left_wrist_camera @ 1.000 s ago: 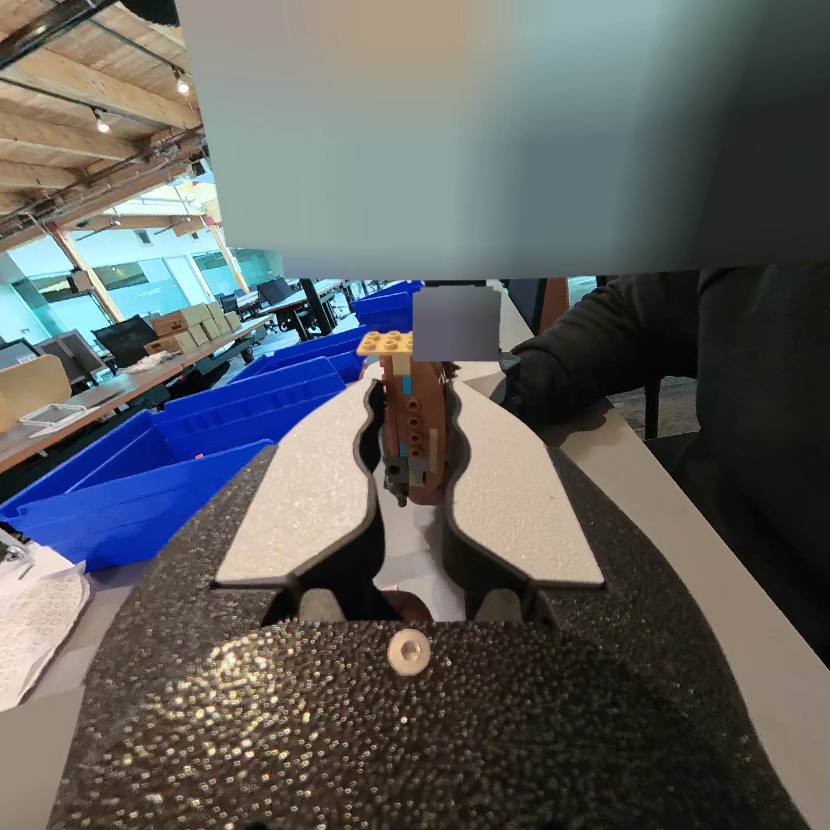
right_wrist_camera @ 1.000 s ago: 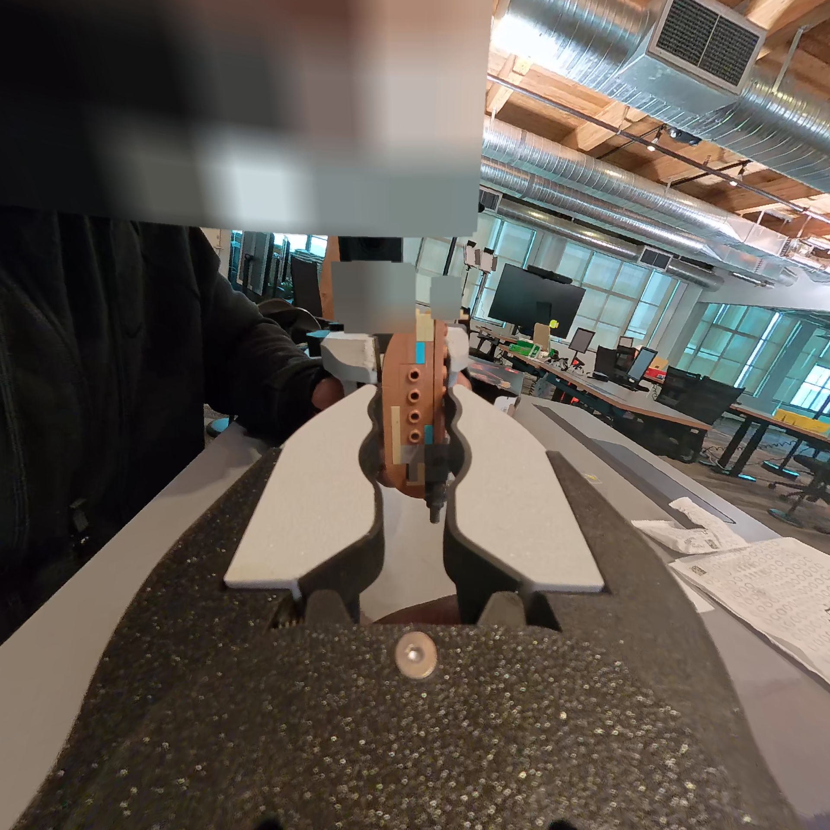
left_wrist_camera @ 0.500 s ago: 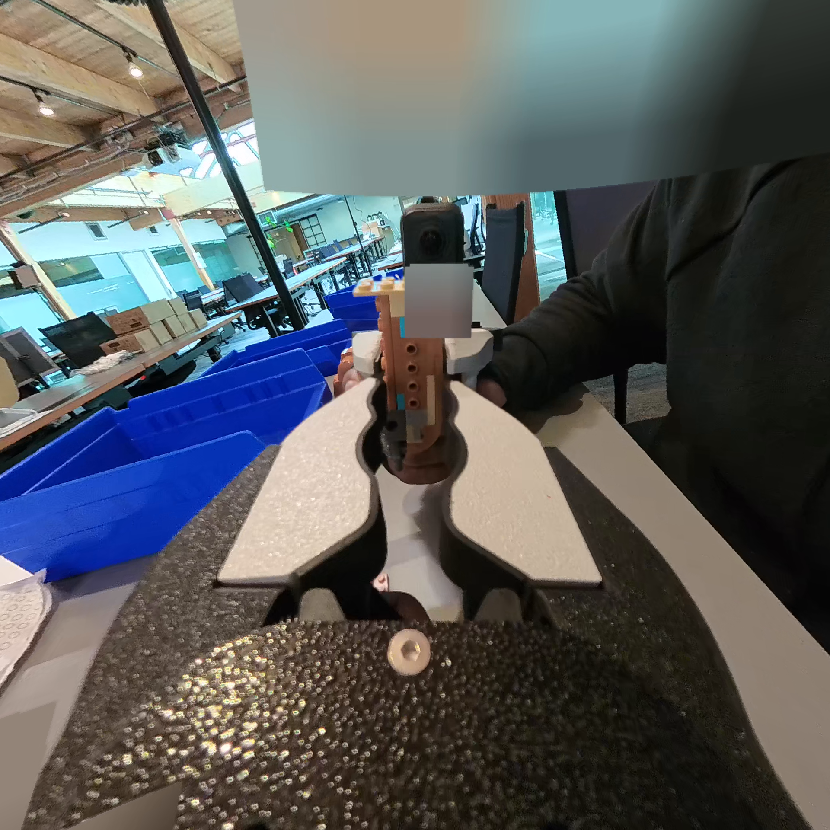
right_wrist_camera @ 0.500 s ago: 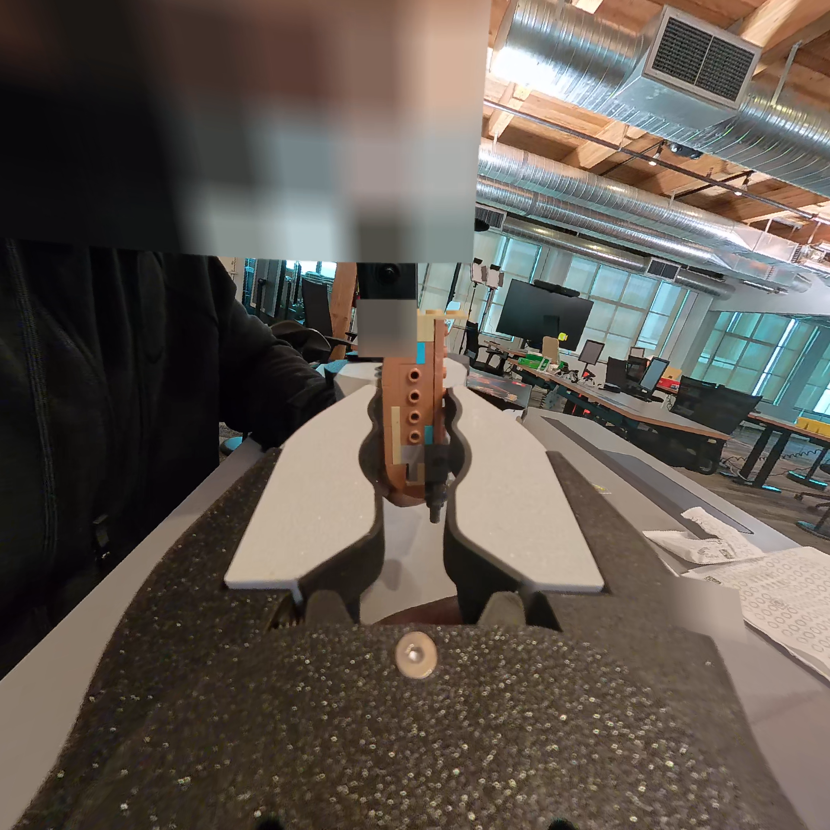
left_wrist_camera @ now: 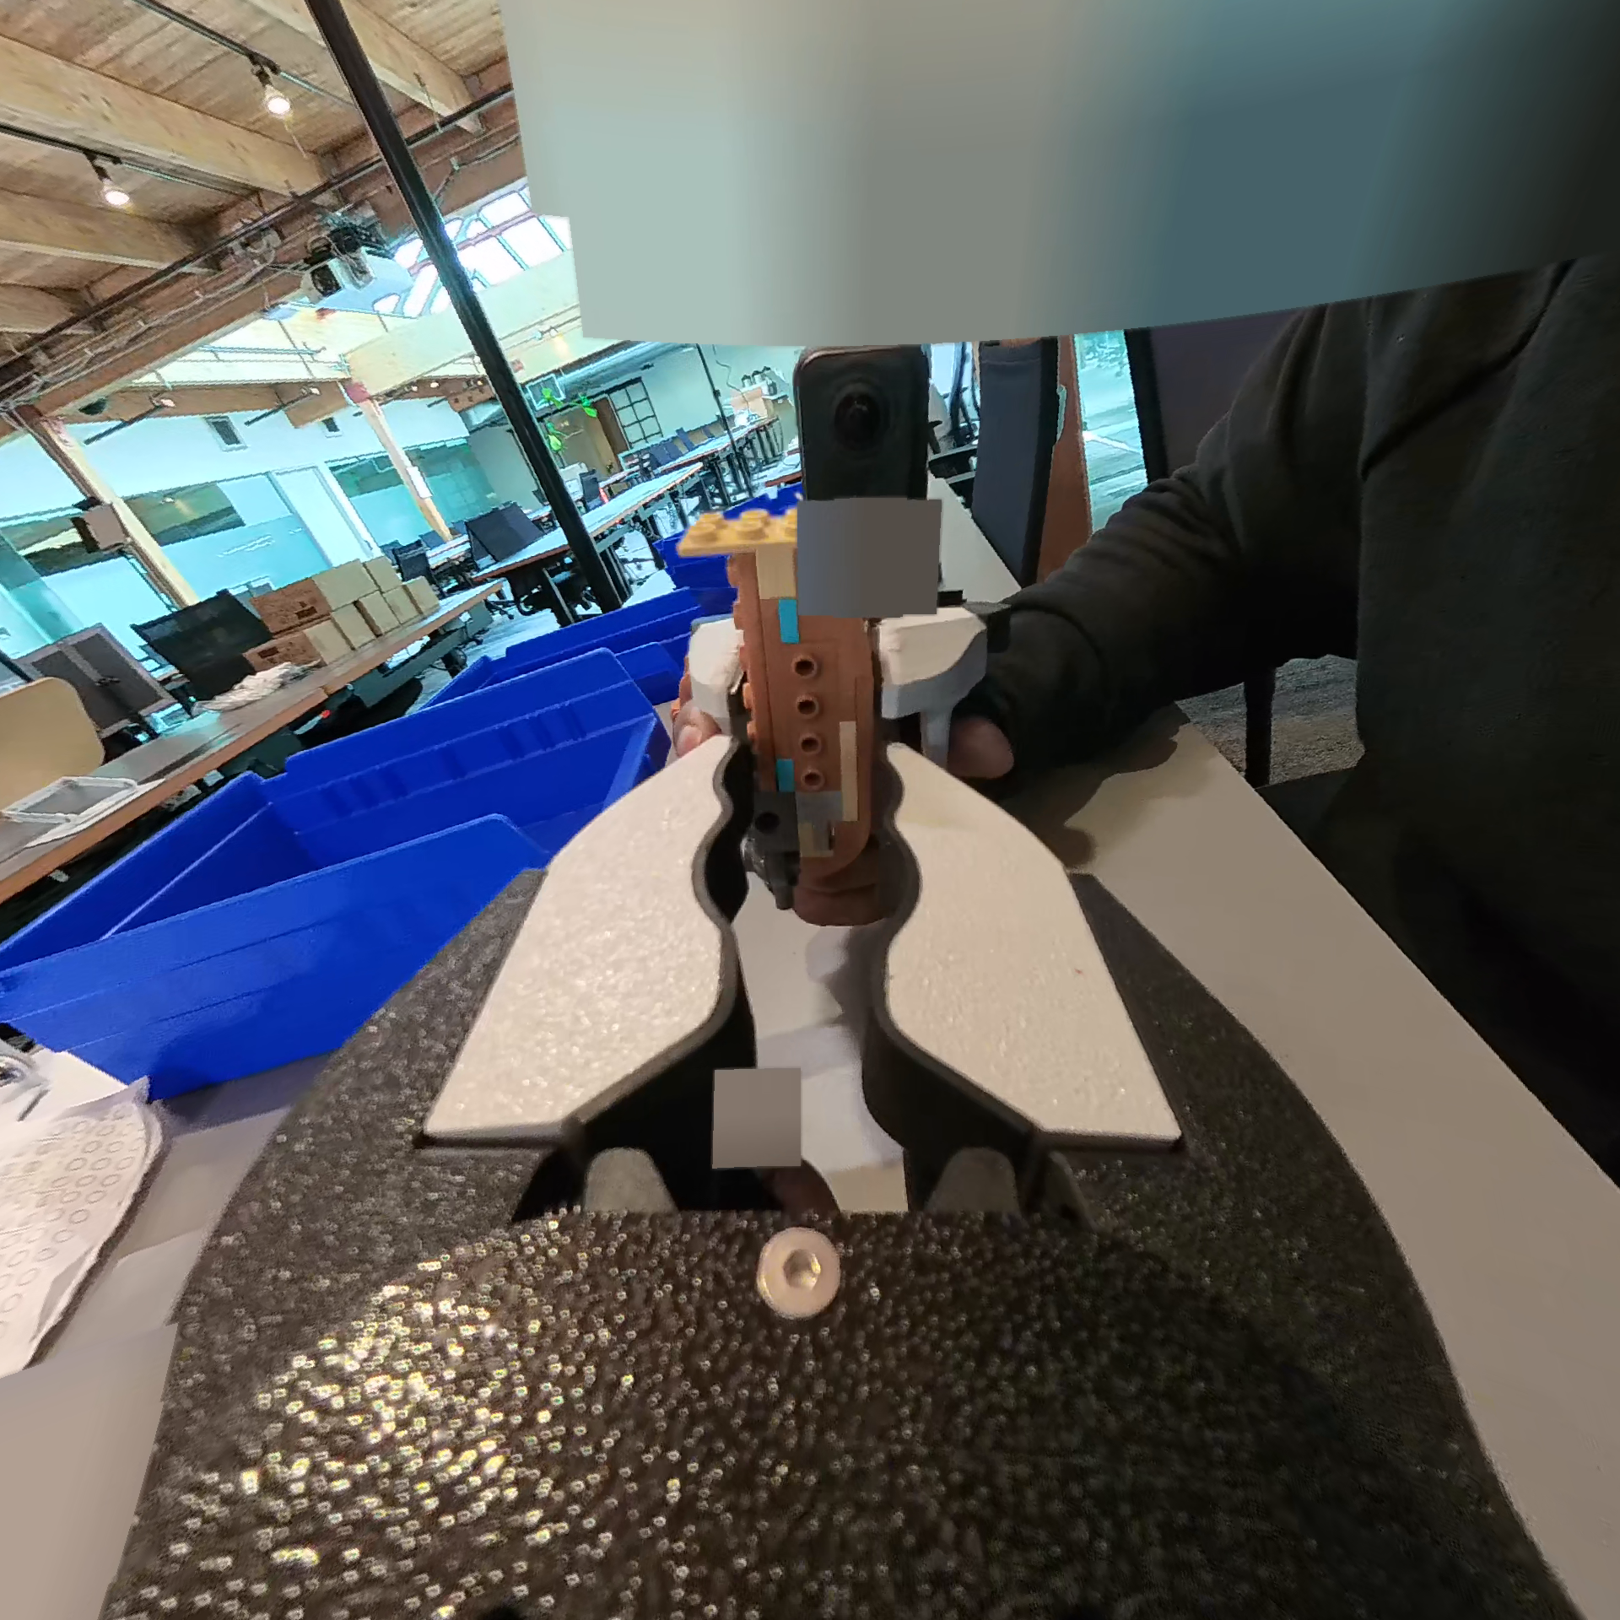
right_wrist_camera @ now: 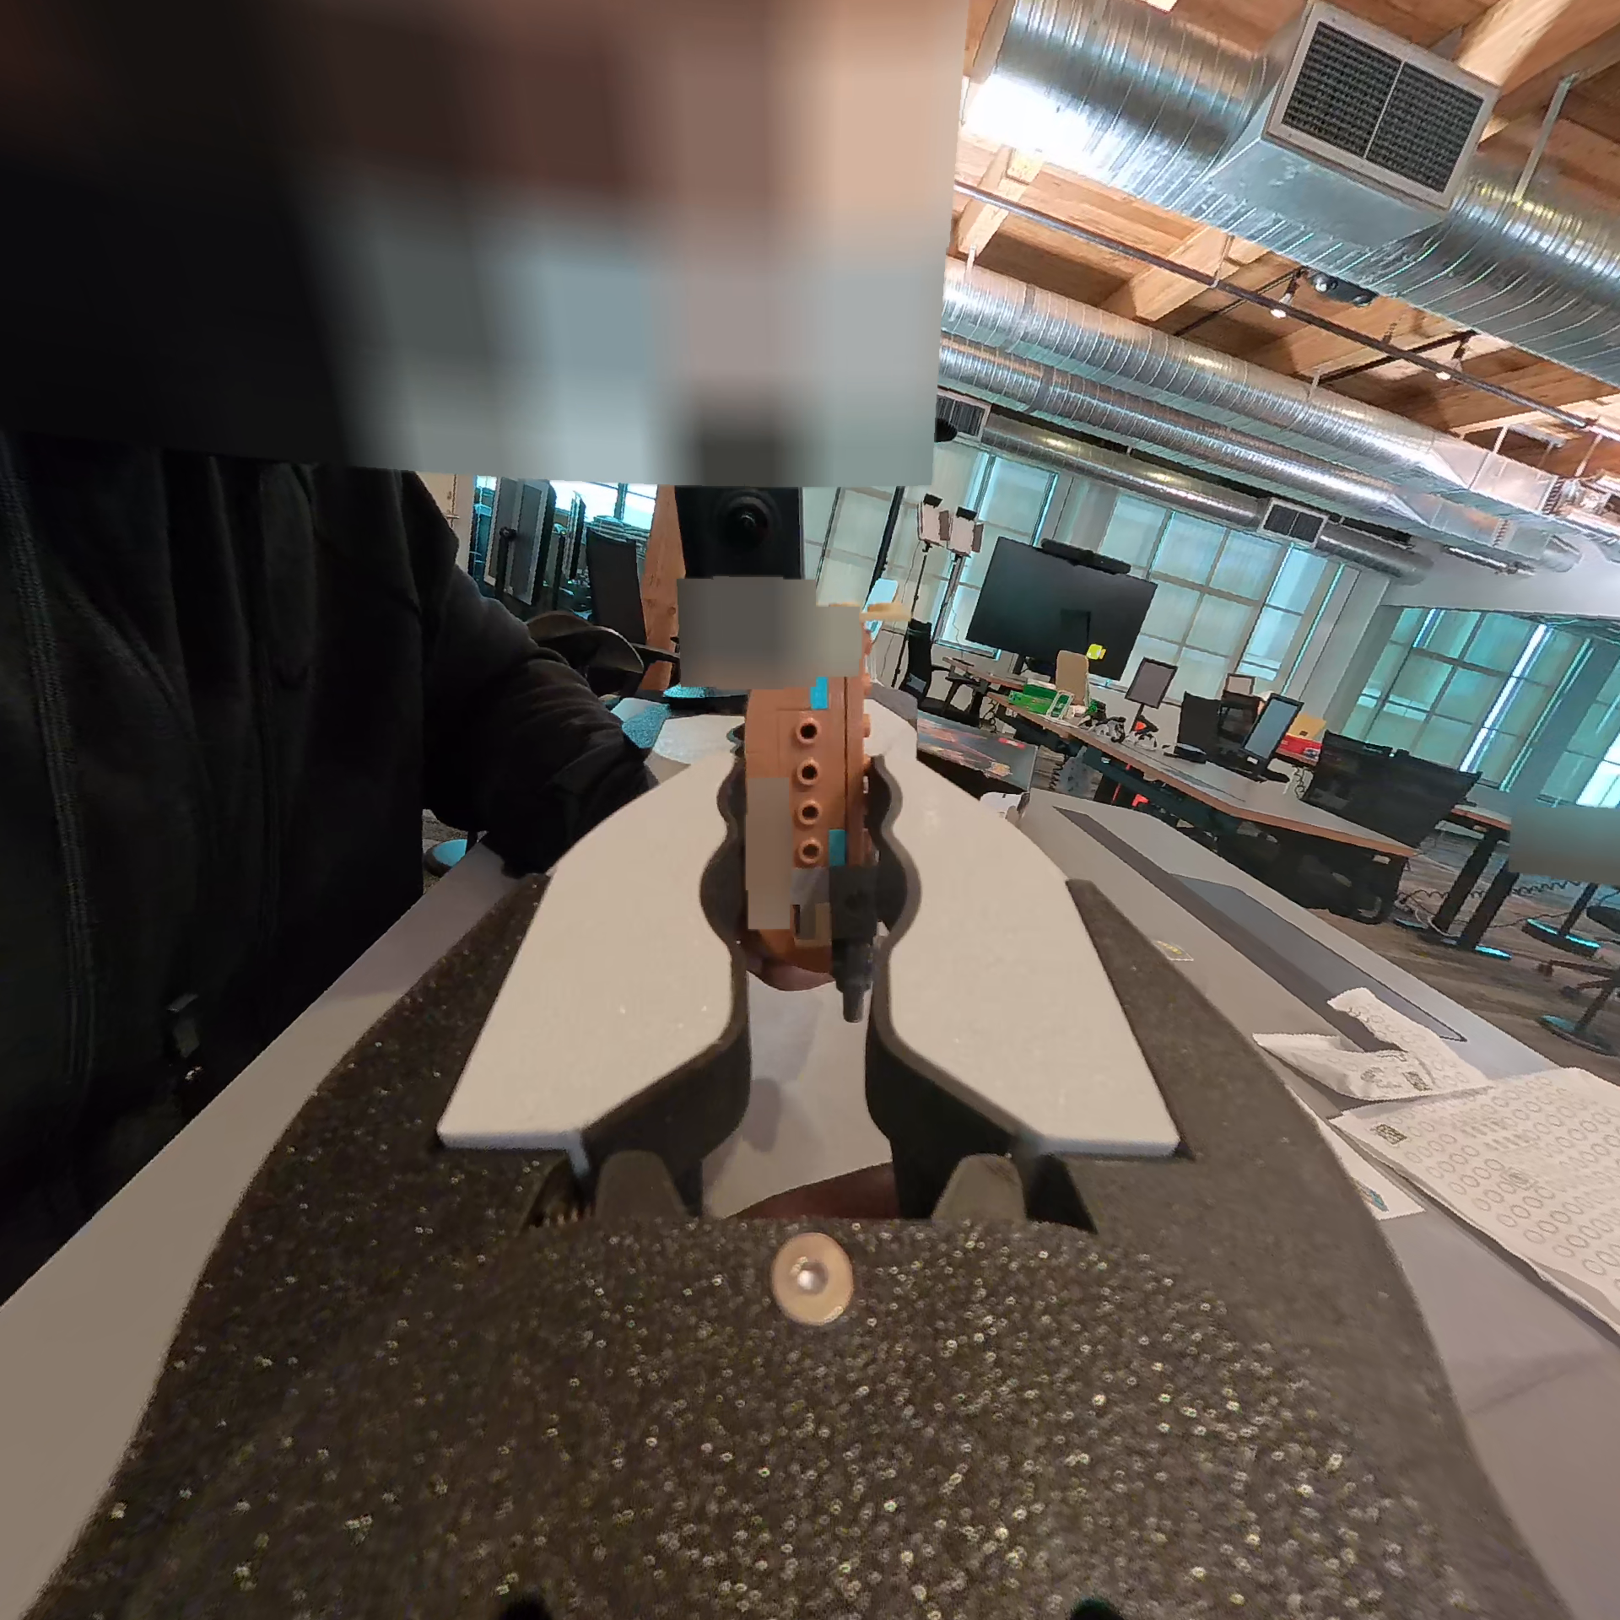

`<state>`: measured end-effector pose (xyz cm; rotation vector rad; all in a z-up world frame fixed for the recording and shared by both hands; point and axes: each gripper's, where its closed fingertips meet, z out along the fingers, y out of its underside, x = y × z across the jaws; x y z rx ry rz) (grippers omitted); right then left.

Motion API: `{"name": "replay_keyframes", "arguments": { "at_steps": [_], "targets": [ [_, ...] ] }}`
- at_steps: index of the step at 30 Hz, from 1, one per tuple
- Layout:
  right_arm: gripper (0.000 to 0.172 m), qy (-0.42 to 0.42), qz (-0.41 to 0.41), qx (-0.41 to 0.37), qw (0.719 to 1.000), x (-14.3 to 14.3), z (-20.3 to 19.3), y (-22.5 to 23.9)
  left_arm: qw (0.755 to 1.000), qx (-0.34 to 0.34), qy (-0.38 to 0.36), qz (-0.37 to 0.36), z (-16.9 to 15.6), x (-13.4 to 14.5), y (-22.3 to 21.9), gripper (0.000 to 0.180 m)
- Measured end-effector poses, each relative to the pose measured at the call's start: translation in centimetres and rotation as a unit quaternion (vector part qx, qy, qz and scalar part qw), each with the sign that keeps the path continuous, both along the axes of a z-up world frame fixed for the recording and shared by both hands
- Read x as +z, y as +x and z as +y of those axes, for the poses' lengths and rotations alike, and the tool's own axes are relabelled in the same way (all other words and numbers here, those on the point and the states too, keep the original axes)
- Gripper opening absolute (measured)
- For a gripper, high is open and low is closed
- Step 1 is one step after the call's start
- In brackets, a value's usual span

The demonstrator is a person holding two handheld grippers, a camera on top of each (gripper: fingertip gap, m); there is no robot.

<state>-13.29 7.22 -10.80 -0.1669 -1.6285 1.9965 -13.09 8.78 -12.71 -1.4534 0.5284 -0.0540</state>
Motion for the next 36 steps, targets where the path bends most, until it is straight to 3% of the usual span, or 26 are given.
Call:
{"name": "replay_keyframes", "arguments": {
  "at_steps": [16,24,36],
  "targets": [
    [0.026,0.003,-0.008,-0.009,1.000,-0.3,0.2,-0.4,1.000,0.012,-0.020,0.001,0.2,-0.3,-0.3,0.024],
    [0.037,0.034,-0.030,-0.023,0.999,-0.4,1.6,-0.7,0.993,0.060,-0.073,0.074,0.6,-1.6,-1.6,0.025],
    [0.024,0.074,-0.024,-0.044,0.996,-1.4,1.4,-1.1,0.988,0.058,-0.127,0.068,1.0,-3.3,-1.9,0.024]
  ]
}}
